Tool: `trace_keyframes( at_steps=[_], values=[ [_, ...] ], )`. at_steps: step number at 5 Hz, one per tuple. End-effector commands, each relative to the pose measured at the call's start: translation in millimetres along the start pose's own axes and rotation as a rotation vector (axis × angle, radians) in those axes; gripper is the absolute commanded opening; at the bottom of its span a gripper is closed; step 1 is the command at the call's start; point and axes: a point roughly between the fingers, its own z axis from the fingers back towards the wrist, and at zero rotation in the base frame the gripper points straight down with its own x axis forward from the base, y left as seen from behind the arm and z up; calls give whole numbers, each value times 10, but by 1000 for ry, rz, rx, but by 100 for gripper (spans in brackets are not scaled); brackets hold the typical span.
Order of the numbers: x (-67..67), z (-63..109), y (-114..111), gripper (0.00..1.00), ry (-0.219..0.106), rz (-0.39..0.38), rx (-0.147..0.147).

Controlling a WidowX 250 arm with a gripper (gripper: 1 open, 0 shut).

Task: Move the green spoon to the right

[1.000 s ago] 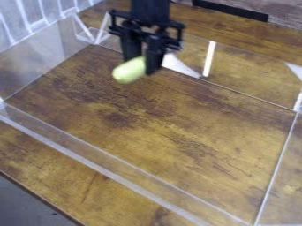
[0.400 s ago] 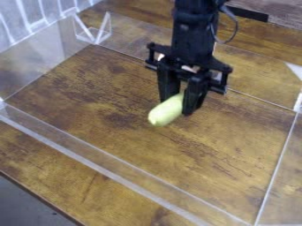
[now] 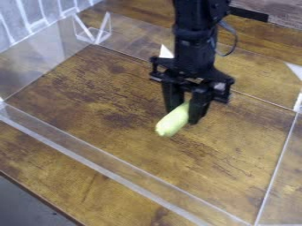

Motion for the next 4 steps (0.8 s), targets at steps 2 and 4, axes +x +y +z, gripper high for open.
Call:
trace_keyframes(
  at_steps=[2, 4],
  values=[
    [495, 167, -318, 0, -84, -40, -24],
    [729, 6, -270, 0, -77, -48, -36]
  ],
)
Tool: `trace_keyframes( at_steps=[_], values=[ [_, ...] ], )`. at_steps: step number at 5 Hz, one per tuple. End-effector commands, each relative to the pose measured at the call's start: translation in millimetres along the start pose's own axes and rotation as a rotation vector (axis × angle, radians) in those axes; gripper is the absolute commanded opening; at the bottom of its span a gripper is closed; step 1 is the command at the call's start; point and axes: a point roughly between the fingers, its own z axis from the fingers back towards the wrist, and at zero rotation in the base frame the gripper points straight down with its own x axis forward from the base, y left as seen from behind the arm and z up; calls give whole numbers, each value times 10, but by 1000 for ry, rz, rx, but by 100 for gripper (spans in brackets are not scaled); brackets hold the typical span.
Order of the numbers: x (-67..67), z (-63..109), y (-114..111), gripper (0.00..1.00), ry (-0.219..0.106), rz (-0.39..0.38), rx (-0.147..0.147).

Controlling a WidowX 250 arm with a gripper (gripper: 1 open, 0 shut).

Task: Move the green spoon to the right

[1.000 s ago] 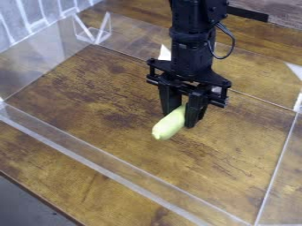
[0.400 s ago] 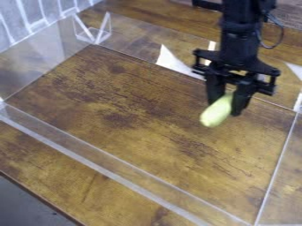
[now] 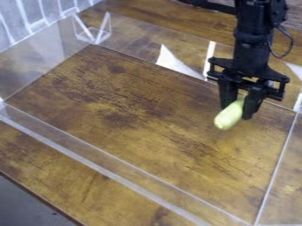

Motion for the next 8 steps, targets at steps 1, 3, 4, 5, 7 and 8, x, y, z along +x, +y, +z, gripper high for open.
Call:
trace_keyframes(
  at_steps=[1, 3, 4, 5, 7, 8],
  values=[
    [131, 253, 71, 0, -80, 13, -19],
    [204, 191, 175, 0, -67, 25, -25],
    [235, 161, 209, 0, -57, 29, -28],
    [258, 135, 235, 100, -48, 32, -33],
    [289, 90, 278, 0, -35, 35, -33],
    [298, 86, 297, 100, -28, 37, -34]
  ],
)
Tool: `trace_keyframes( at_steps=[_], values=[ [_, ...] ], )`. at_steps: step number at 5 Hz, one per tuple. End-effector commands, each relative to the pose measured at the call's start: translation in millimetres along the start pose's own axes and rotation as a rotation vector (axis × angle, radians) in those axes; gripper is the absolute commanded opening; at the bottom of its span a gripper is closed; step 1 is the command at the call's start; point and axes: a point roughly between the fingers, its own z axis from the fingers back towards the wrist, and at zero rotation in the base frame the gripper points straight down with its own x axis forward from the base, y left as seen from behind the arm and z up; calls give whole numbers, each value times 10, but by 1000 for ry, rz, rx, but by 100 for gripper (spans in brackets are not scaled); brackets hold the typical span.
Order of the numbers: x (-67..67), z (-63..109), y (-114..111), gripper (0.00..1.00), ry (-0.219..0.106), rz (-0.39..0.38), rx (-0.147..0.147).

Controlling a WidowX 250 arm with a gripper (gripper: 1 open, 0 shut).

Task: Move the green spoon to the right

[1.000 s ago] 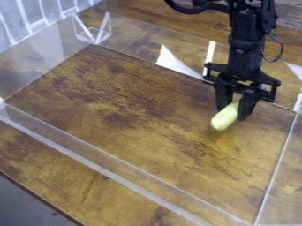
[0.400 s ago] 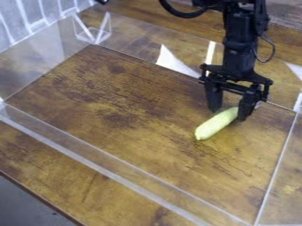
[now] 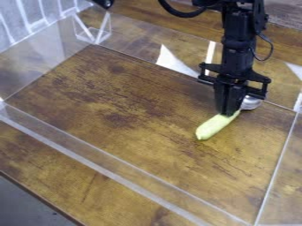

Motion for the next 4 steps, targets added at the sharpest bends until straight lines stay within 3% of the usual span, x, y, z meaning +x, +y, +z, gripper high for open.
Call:
trace_keyframes(
  at_steps=[1, 2, 3, 4],
  values=[
    [62, 247, 35, 100, -59, 7, -11],
    [74, 230, 51, 0, -54, 11, -12],
    [76, 216, 62, 0, -47, 14, -13],
    [73, 217, 67, 100, -40, 17, -20]
  ],
)
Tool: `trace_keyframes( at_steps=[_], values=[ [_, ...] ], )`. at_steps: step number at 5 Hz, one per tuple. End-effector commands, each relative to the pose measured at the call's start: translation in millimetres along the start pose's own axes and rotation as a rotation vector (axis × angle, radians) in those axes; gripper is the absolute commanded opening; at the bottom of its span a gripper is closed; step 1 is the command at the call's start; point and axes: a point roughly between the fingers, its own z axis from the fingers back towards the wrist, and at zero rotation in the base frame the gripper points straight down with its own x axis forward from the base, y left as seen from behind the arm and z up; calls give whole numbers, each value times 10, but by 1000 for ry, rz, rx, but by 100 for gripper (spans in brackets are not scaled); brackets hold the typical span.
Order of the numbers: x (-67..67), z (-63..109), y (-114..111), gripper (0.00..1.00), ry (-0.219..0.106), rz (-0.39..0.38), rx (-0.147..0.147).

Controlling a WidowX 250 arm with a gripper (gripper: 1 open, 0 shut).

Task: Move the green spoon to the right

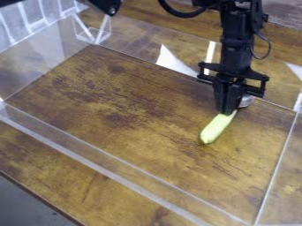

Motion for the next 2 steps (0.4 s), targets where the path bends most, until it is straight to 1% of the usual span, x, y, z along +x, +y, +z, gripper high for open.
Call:
trace_keyframes(
  at_steps=[1, 2],
  values=[
    [50, 218, 27, 100, -52, 5, -17],
    [50, 227, 36, 100, -48, 8, -22]
  ],
)
